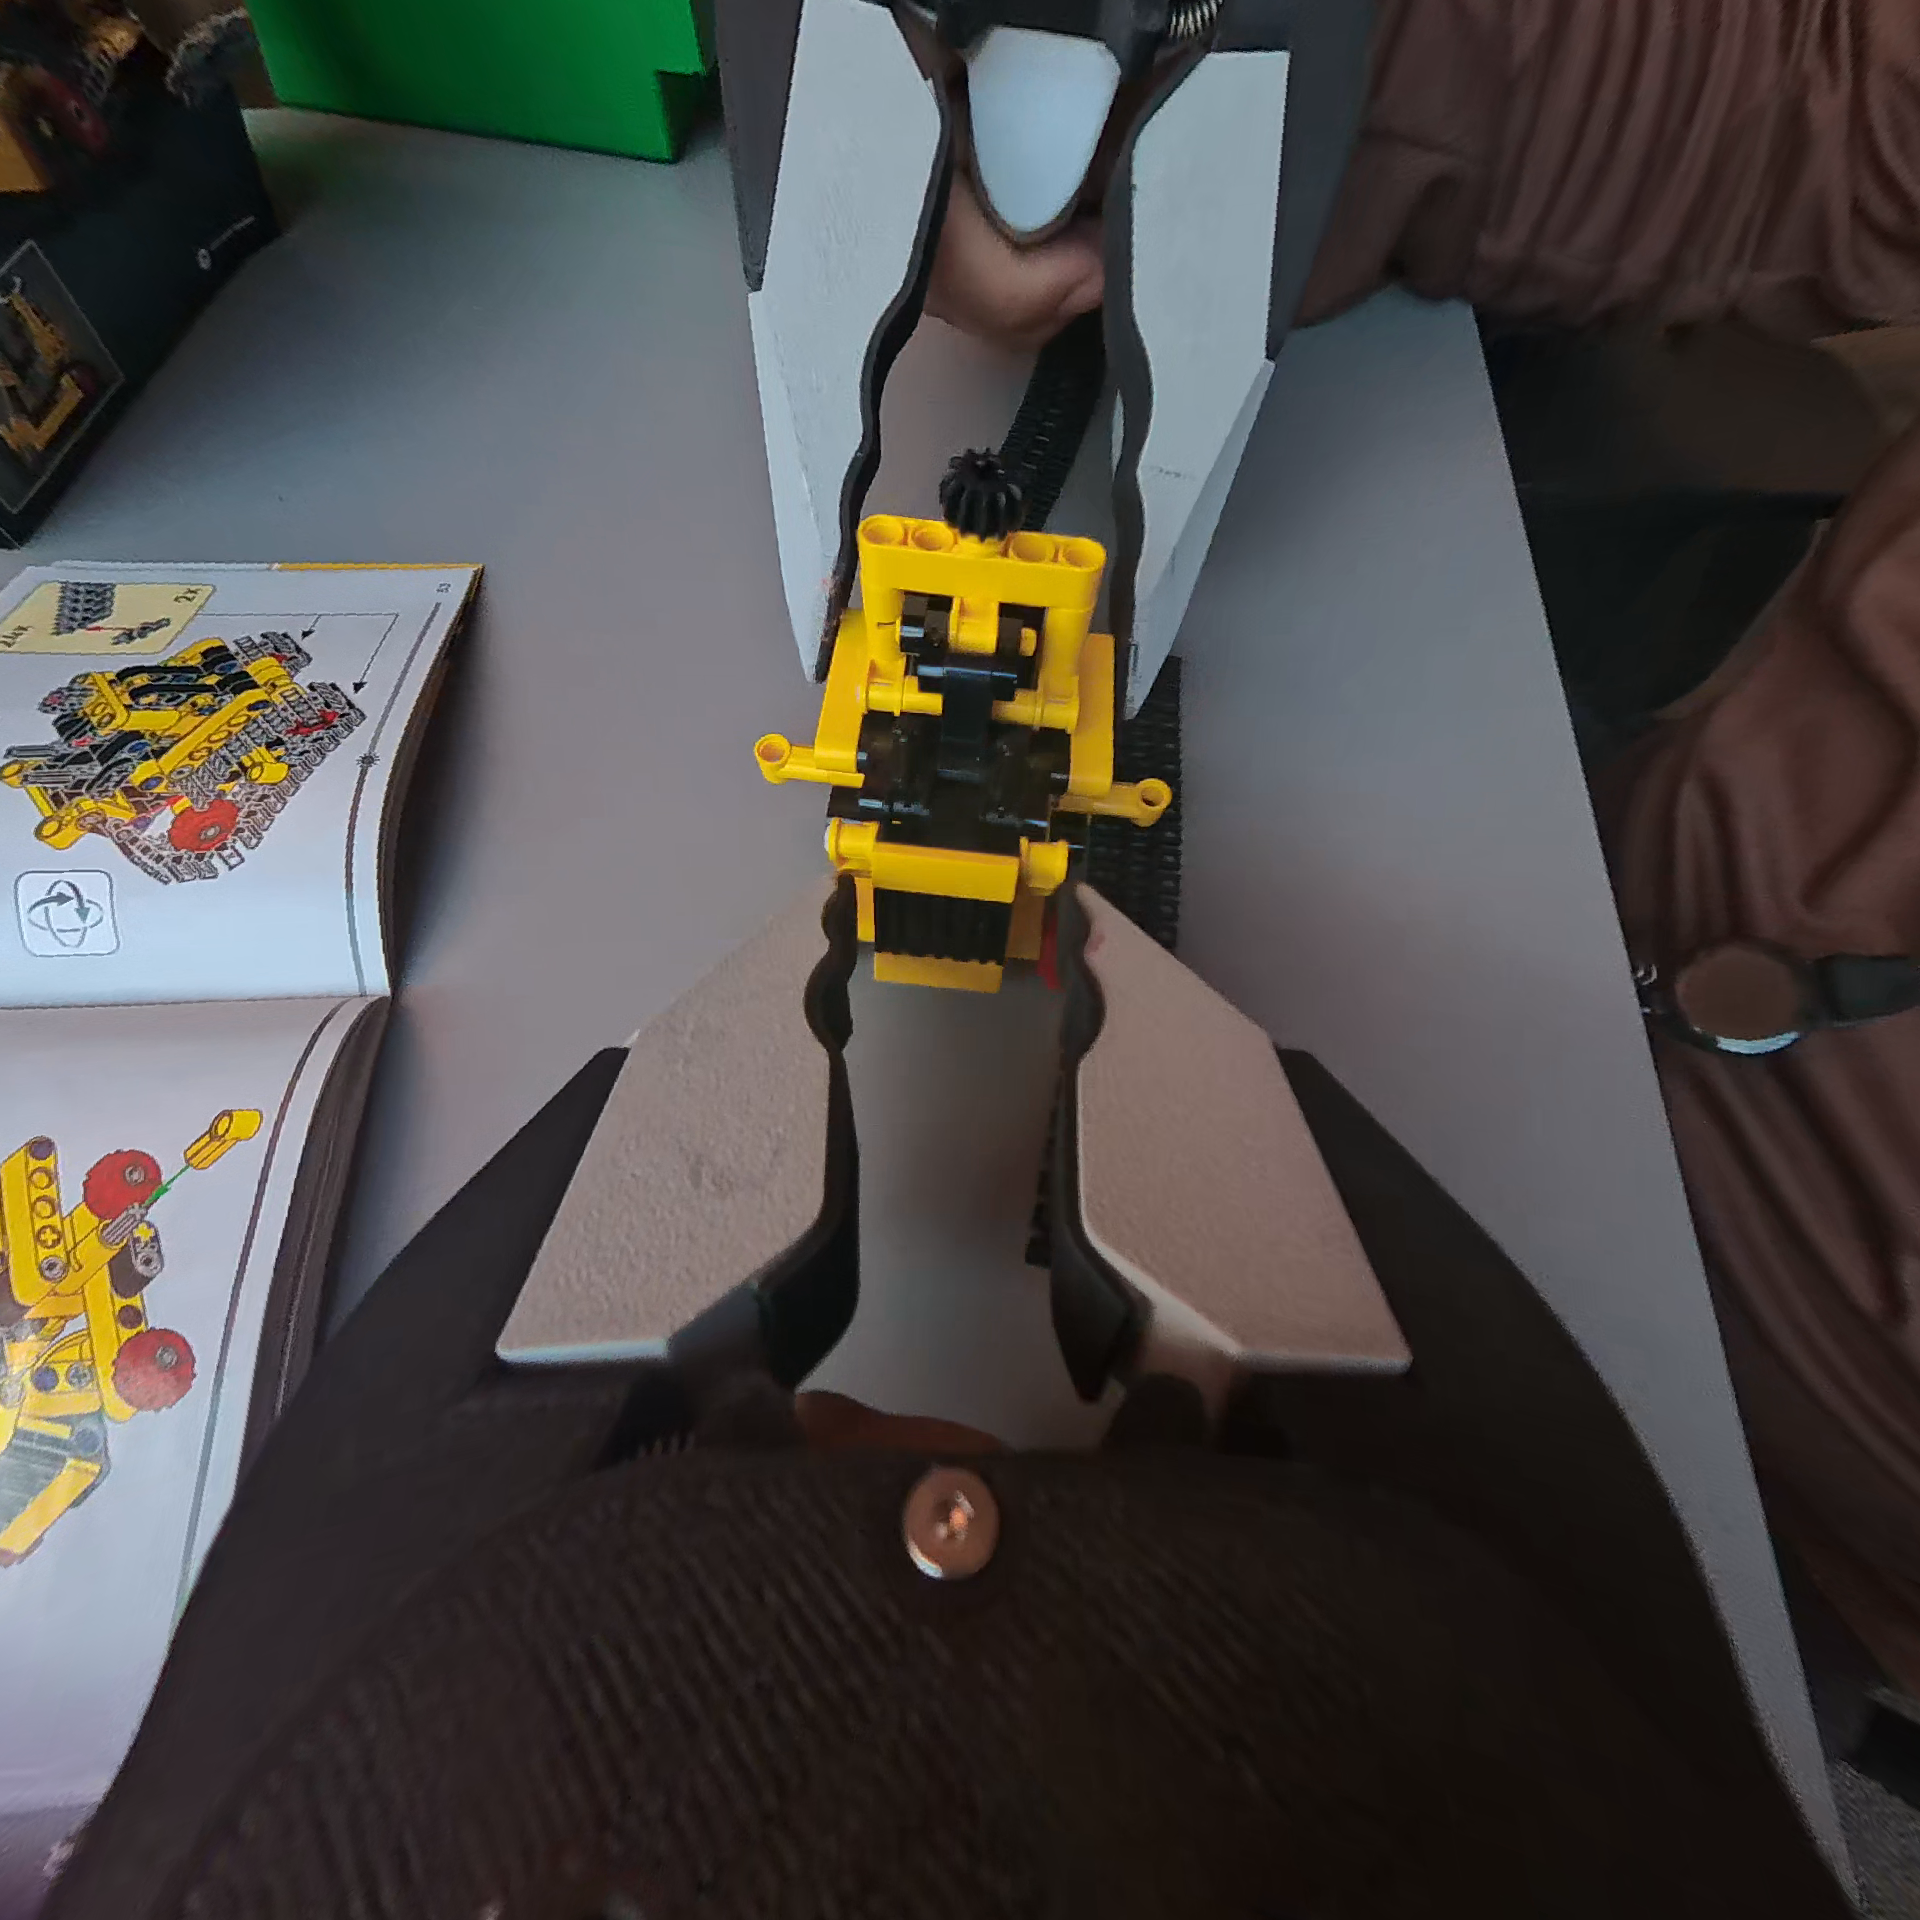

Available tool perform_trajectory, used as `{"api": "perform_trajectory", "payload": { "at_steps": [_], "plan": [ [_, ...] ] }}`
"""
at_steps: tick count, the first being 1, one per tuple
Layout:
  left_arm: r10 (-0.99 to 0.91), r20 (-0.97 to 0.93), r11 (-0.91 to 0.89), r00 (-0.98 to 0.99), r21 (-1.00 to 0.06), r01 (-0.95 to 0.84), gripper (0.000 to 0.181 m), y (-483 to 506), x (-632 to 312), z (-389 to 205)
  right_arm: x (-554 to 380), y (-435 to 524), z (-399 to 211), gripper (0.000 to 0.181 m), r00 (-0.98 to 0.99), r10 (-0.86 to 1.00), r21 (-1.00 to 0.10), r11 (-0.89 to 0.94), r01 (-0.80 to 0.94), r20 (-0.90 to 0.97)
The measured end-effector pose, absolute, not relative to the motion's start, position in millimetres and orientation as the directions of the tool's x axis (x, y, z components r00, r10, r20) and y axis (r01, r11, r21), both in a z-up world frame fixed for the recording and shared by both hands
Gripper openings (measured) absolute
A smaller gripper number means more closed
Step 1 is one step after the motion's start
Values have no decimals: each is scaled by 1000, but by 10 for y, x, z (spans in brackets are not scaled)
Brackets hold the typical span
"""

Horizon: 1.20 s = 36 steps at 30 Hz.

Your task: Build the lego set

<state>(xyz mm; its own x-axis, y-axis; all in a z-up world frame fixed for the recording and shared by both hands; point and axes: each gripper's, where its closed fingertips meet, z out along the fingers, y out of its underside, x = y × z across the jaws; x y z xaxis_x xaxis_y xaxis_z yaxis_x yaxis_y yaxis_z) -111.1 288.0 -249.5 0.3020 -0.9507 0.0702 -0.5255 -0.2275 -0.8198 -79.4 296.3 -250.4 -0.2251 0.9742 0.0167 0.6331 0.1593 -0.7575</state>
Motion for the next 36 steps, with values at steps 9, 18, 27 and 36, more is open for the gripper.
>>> {"api": "perform_trajectory", "payload": {
  "at_steps": [9,18,27,36],
  "plan": [
    [-957,73,-216,280,-823,-526,32,2820,-1092,-2486,-770,2900,-2473,58,-196,981,-762,136,634,12],
    [-953,32,-187,301,-845,-500,31,2795,-1109,-2419,-788,2866,-2404,58,-191,981,-774,154,614,44],
    [-963,35,-179,267,-823,-539,31,2705,-1092,-2482,-777,2788,-2450,58,-211,977,-764,160,625,31],
    [-961,27,-173,275,-834,-524,31,2678,-1097,-2410,-784,2757,-2423,58,-225,974,-776,159,611,23]
  ]
}}
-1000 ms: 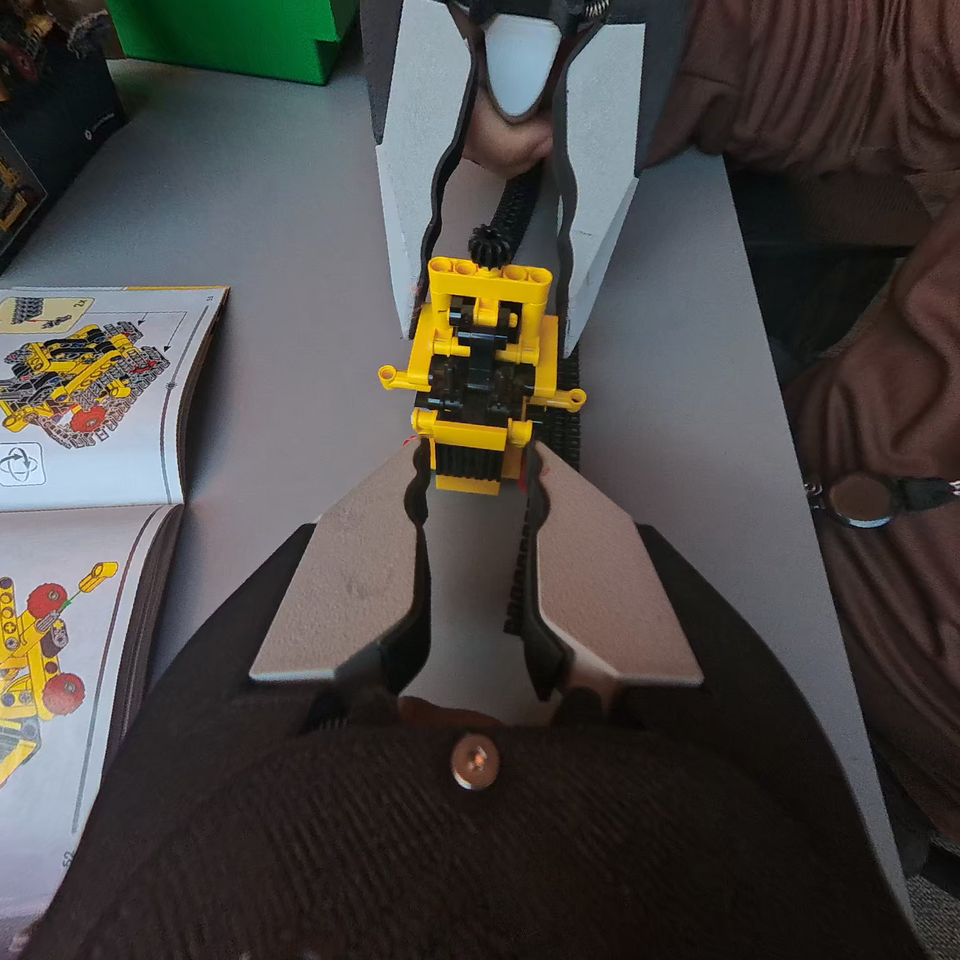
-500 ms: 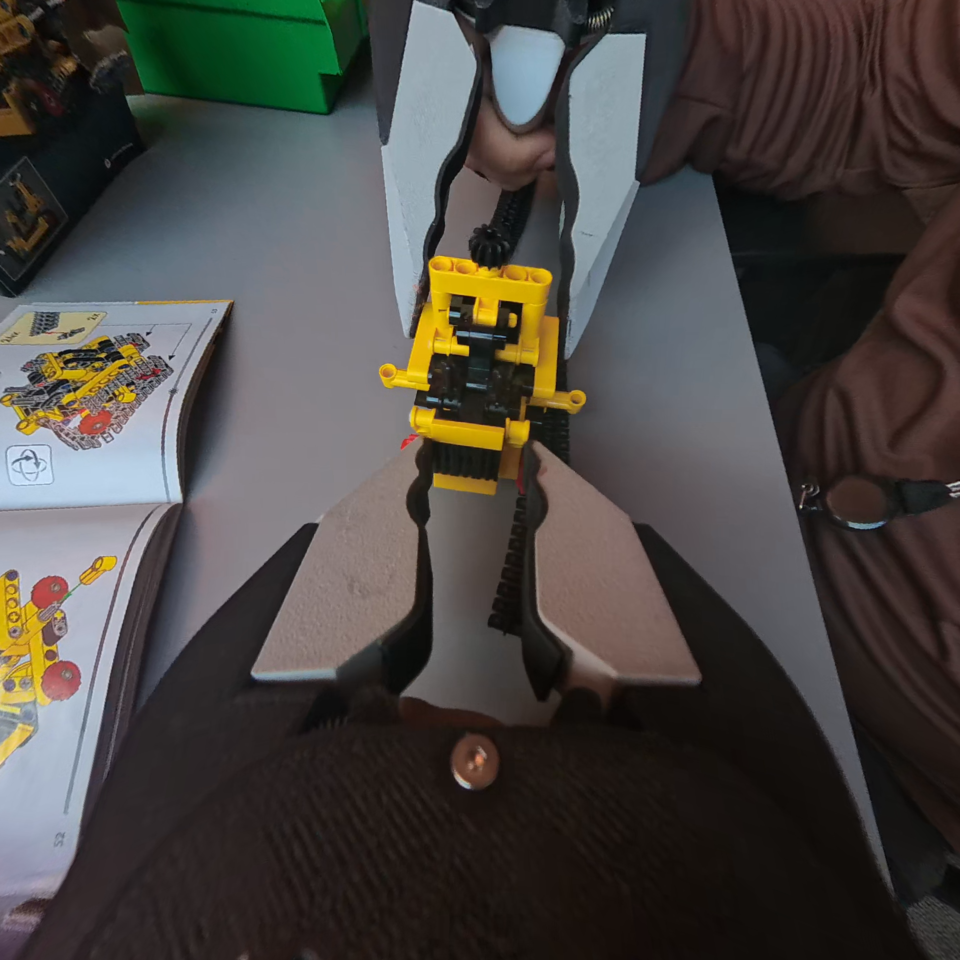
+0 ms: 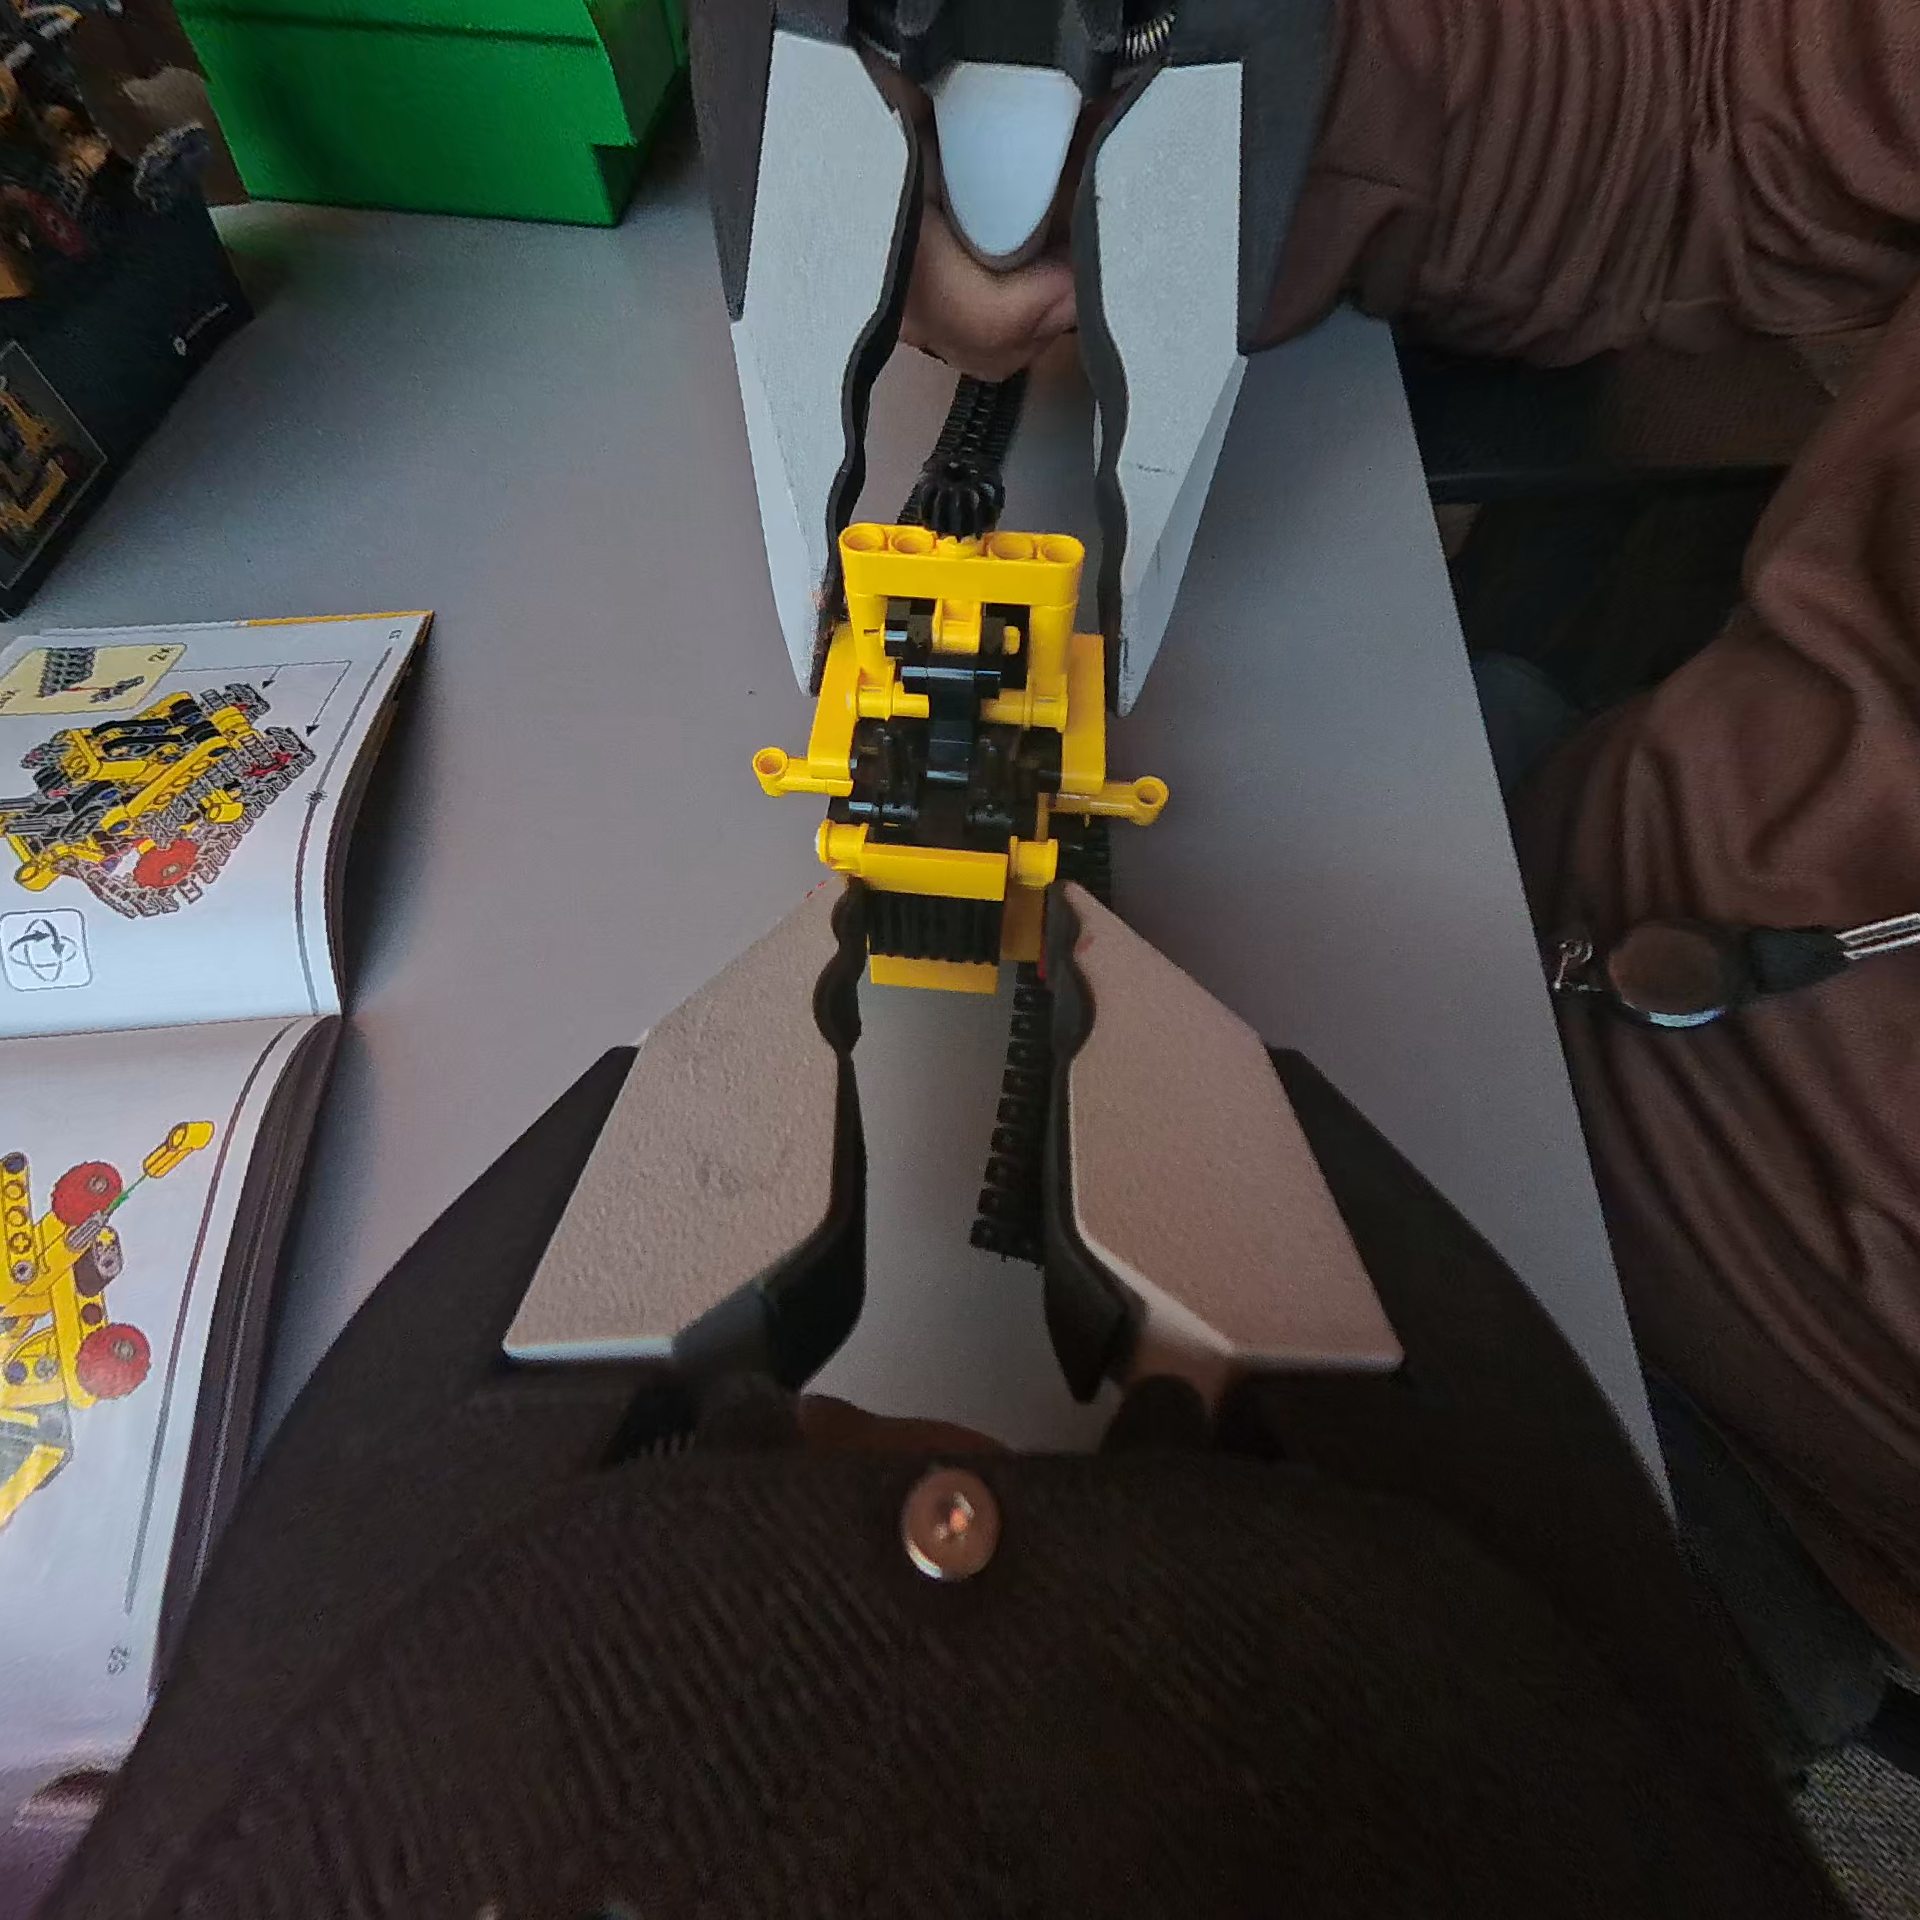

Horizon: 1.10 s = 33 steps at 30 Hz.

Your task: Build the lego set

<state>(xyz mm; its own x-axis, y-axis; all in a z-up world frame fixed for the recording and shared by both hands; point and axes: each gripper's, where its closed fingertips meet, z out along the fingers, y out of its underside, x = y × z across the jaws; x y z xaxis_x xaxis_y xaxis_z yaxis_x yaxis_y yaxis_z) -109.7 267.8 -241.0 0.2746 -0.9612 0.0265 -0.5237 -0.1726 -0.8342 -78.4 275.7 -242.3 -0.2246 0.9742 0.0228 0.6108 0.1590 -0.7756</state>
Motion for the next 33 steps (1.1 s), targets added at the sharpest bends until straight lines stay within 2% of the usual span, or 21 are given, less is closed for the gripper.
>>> {"api": "perform_trajectory", "payload": {
  "at_steps": [33],
  "plan": [
    [-960,-16,-157,281,-800,-580,35,2657,-1204,-2484,-891,2713,-2475,58,-234,972,-775,166,609,25]
  ]
}}
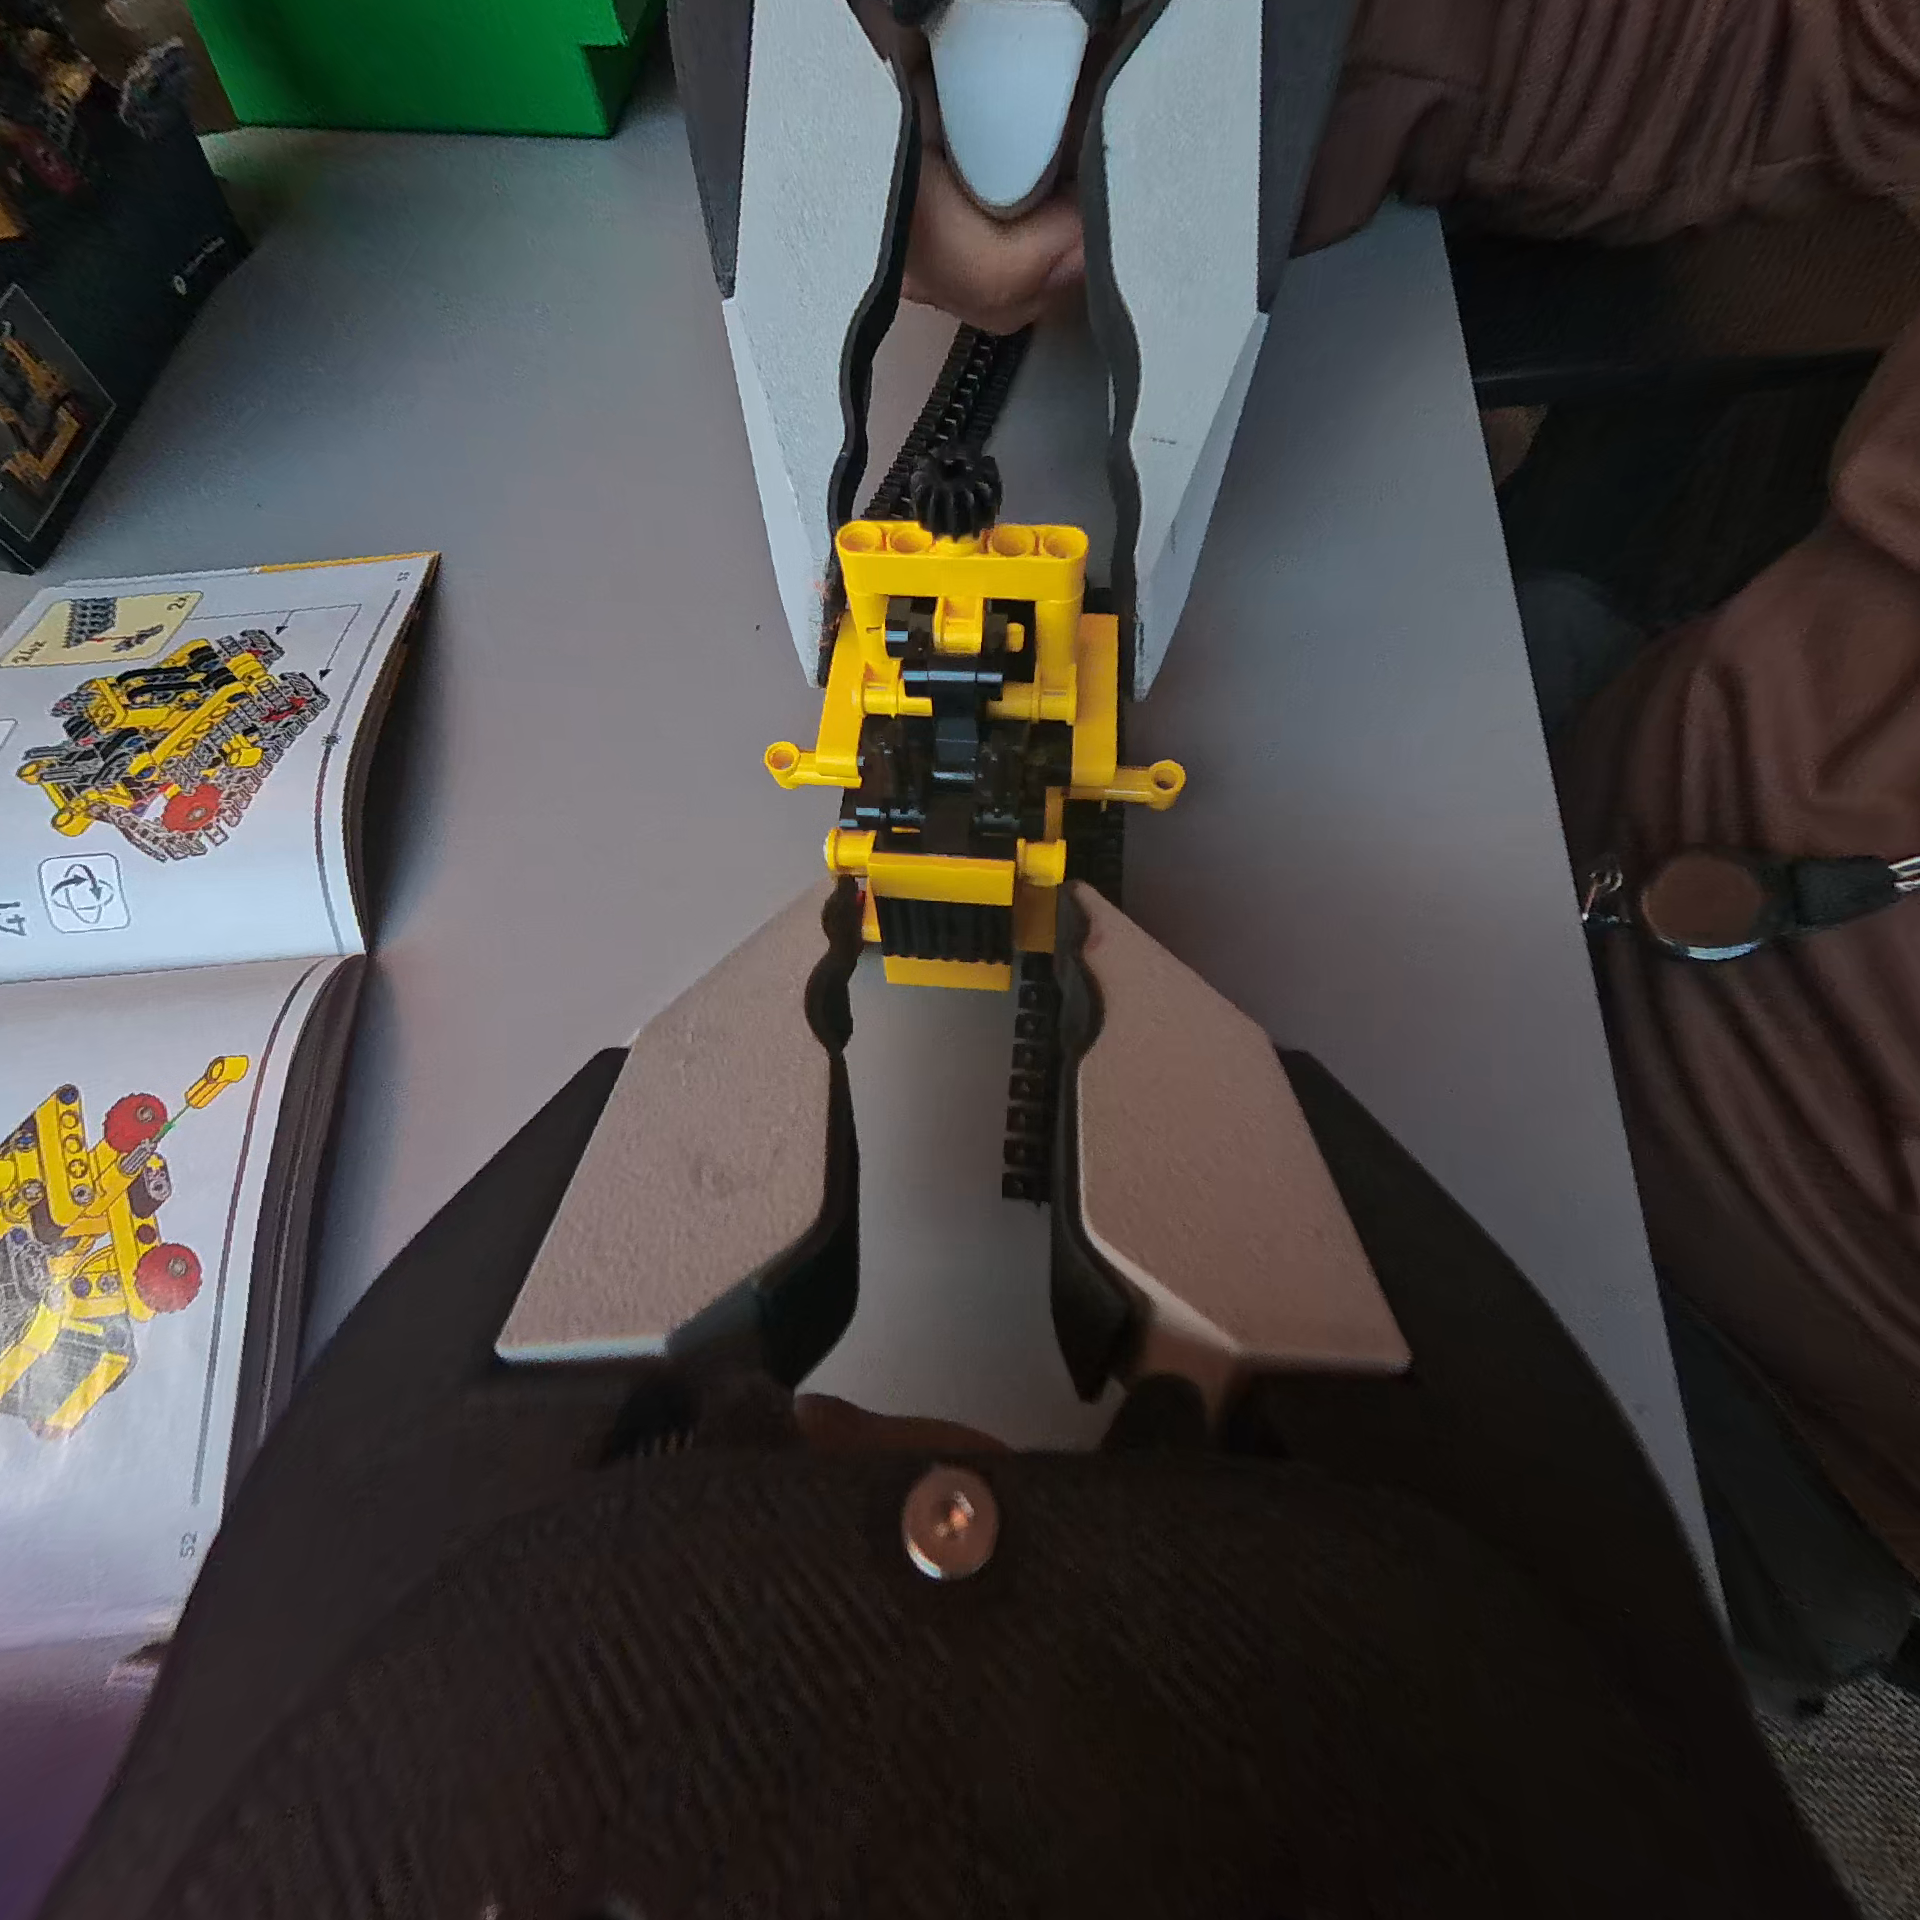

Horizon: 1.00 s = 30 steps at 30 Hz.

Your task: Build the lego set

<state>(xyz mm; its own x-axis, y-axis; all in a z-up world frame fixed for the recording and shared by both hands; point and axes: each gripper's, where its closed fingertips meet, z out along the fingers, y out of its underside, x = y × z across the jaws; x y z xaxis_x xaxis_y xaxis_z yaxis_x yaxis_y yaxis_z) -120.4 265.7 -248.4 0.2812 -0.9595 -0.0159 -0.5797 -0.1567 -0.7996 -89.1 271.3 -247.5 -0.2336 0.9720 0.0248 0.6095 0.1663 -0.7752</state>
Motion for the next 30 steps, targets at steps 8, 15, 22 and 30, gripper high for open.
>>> {"api": "perform_trajectory", "payload": {
  "at_steps": [8,15,22,30],
  "plan": [
    [-952,-10,-175,306,-802,-571,44,2701,-1236,-2481,-886,2713,-2476,59,-236,971,-777,171,606,30],
    [-942,17,-197,334,-834,-515,49,2757,-1332,-2369,-824,2726,-2379,54,-244,969,-805,167,569,29],
    [-953,47,-198,299,-845,-497,48,2691,-1396,-2334,-768,2766,-2327,55,-242,970,-827,146,542,13],
    [-971,5,-115,240,-889,-444,48,2577,-1301,-2185,-620,2830,-2115,52,-177,984,-906,64,418,-12]
  ]
}}
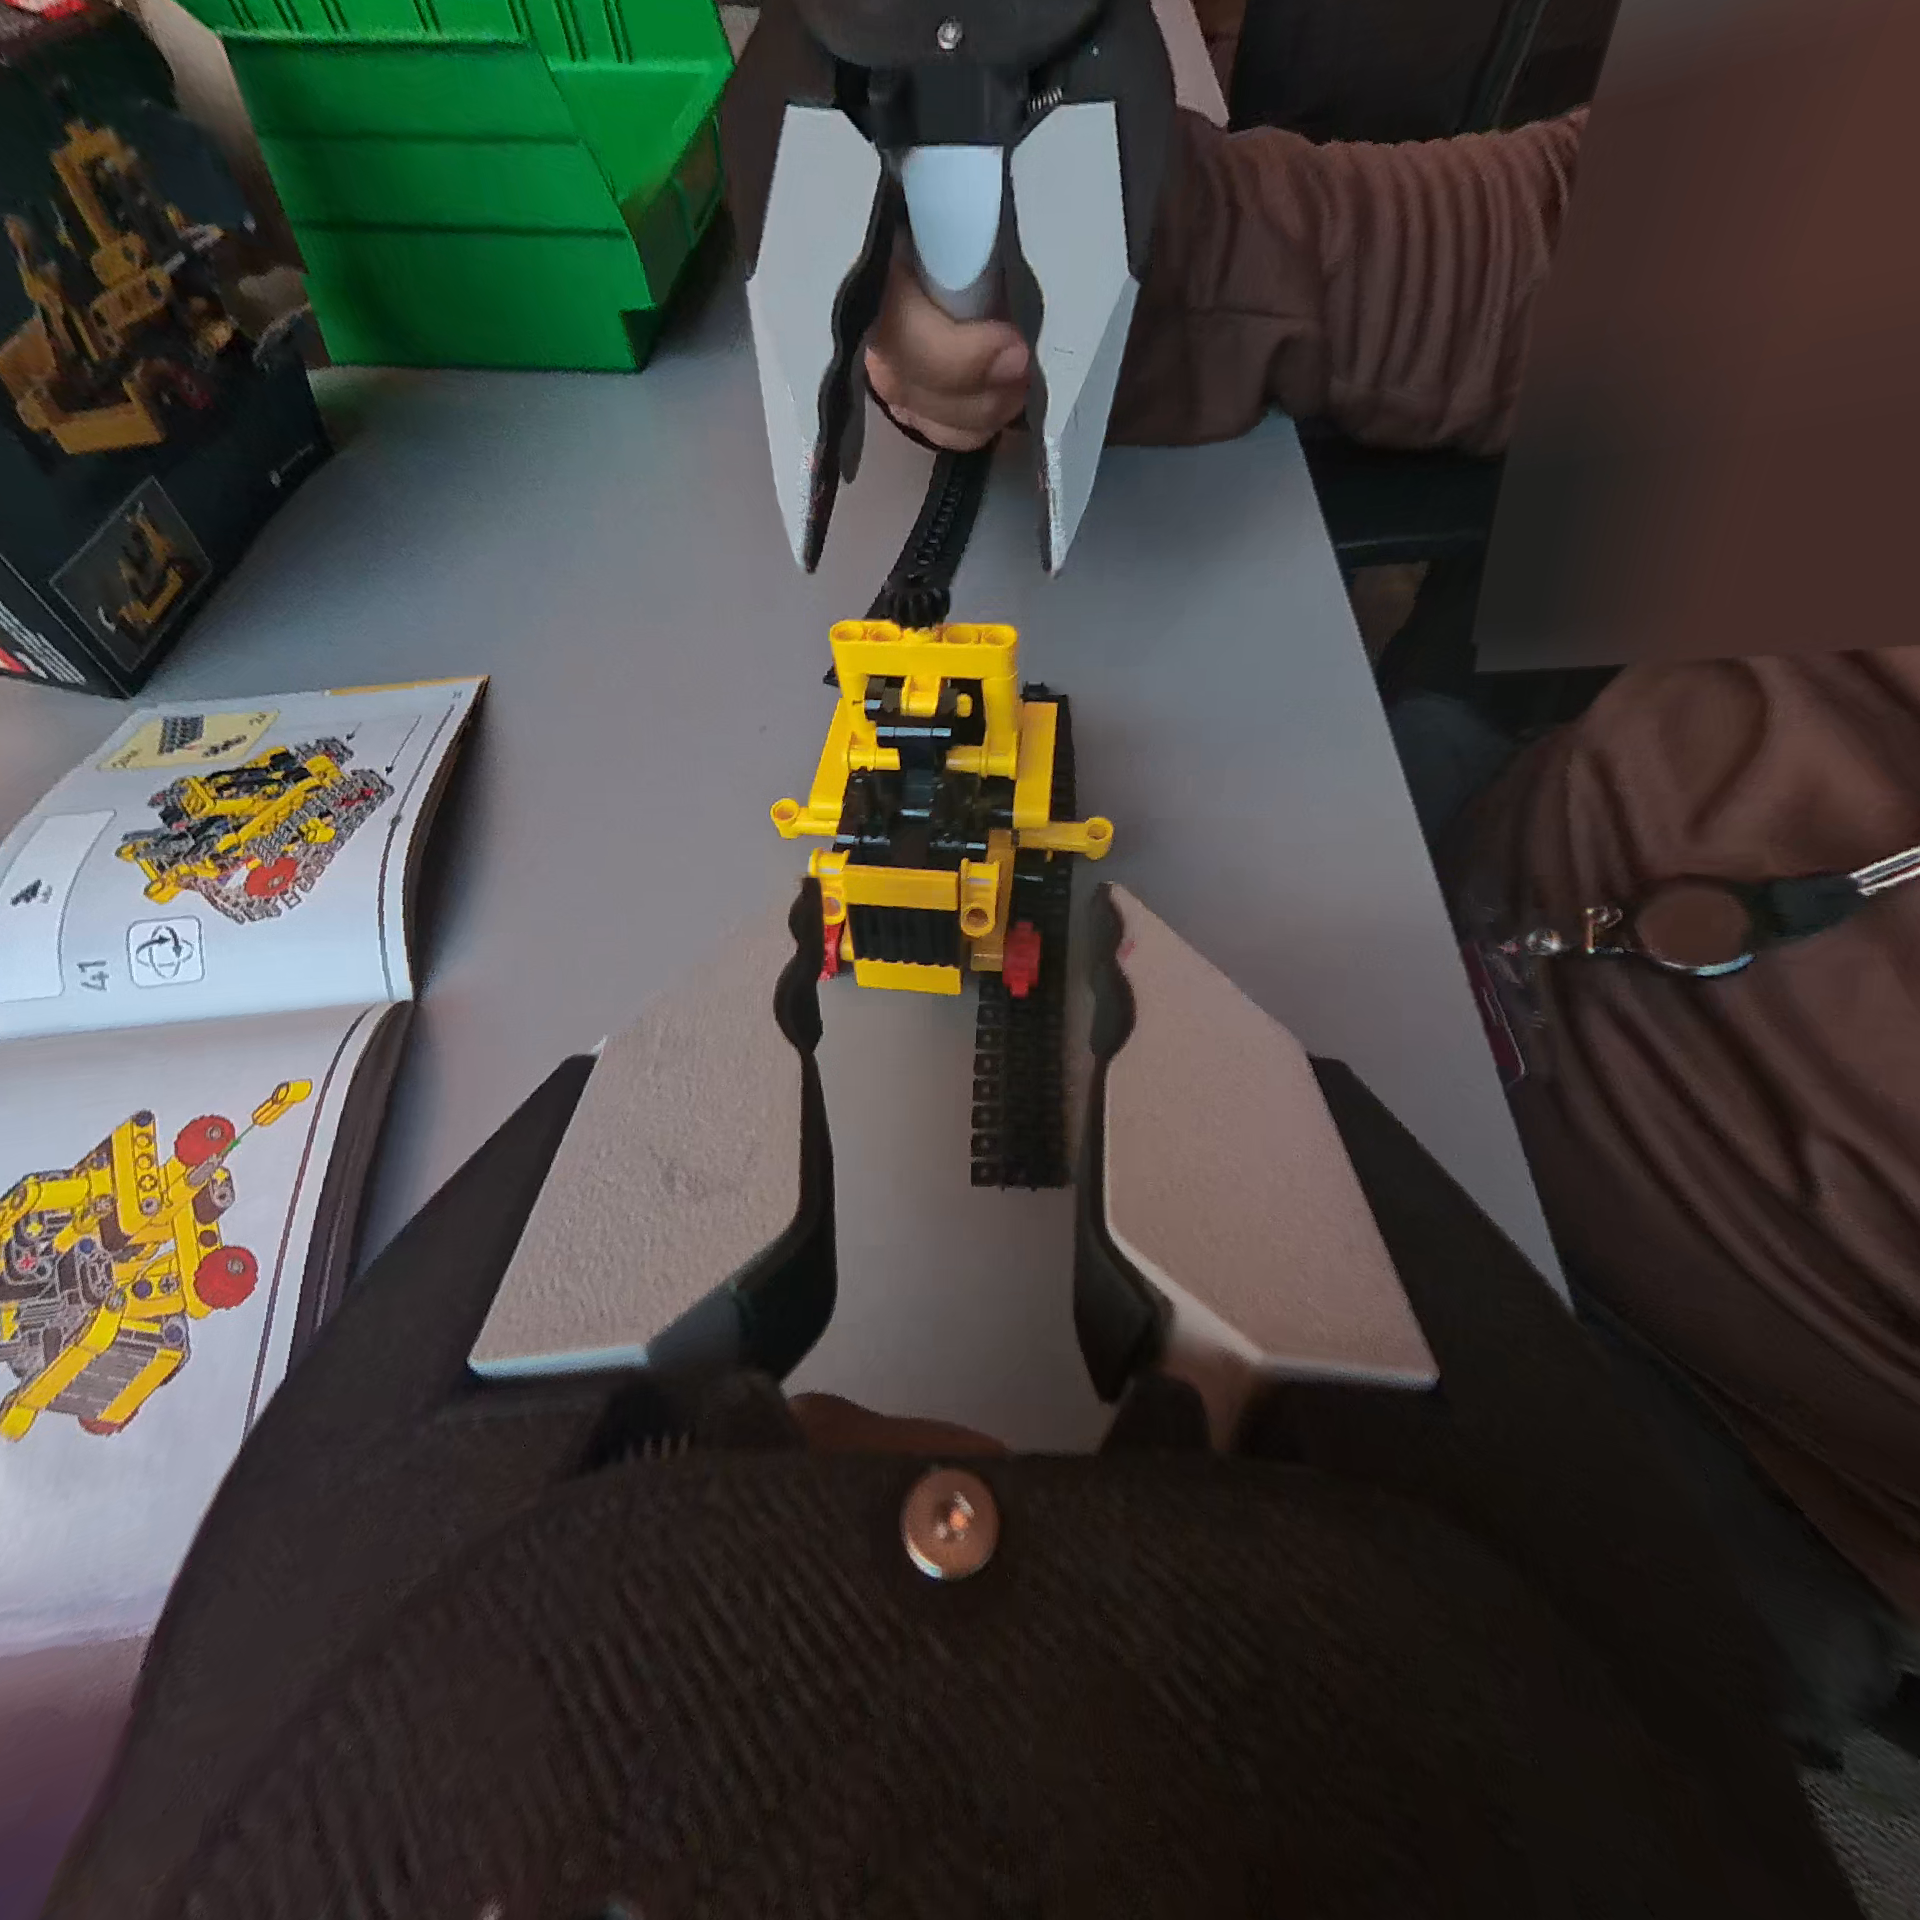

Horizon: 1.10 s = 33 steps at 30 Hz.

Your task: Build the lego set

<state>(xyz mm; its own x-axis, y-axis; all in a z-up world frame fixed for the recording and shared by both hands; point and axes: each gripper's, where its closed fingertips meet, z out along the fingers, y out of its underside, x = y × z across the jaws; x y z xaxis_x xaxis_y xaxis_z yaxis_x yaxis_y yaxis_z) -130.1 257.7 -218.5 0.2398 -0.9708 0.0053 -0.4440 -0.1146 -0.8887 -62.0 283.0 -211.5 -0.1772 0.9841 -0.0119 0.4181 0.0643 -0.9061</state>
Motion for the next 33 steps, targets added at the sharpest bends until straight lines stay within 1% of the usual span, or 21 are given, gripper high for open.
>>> {"api": "perform_trajectory", "payload": {
  "at_steps": [4,7,8,12,16,20,23,25,29,33],
  "plan": [
    [-964,22,-133,266,-903,-408,48,2519,-1304,-2182,-496,2825,-2067,51,-72,997,-938,38,345,14],
    [-955,32,-155,296,-902,-402,47,2459,-1342,-2242,-396,2822,-2020,49,27,998,-954,51,294,62],
    [-950,40,-160,309,-914,-373,49,2450,-1358,-2202,-363,2819,-2027,48,52,996,-955,54,292,72],
    [-916,106,-173,388,-974,-143,38,2462,-1519,-1892,-257,2851,-2092,49,134,986,-947,47,317,94],
    [-878,196,-197,436,-979,45,33,2387,-1681,-1693,-186,2856,-2038,48,172,984,-962,2,274,51],
    [-853,216,-137,475,-971,196,21,2229,-1808,-1511,-106,2808,-1993,46,183,983,-971,-23,237,21],
    [-832,167,-59,528,-975,216,9,2122,-1858,-1450,-43,2769,-1942,43,193,981,-979,-21,203,19],
    [-824,139,-31,550,-979,200,8,2073,-1848,-1450,-19,2748,-1929,43,194,981,-981,-22,193,16],
    [-809,111,-25,577,-988,154,8,2081,-1809,-1488,-28,2730,-1951,43,185,983,-978,-22,209,18],
    [-803,164,-80,574,-983,168,13,2145,-1825,-1518,-57,2710,-1993,46,159,987,-971,-37,235,1]
  ]
}}
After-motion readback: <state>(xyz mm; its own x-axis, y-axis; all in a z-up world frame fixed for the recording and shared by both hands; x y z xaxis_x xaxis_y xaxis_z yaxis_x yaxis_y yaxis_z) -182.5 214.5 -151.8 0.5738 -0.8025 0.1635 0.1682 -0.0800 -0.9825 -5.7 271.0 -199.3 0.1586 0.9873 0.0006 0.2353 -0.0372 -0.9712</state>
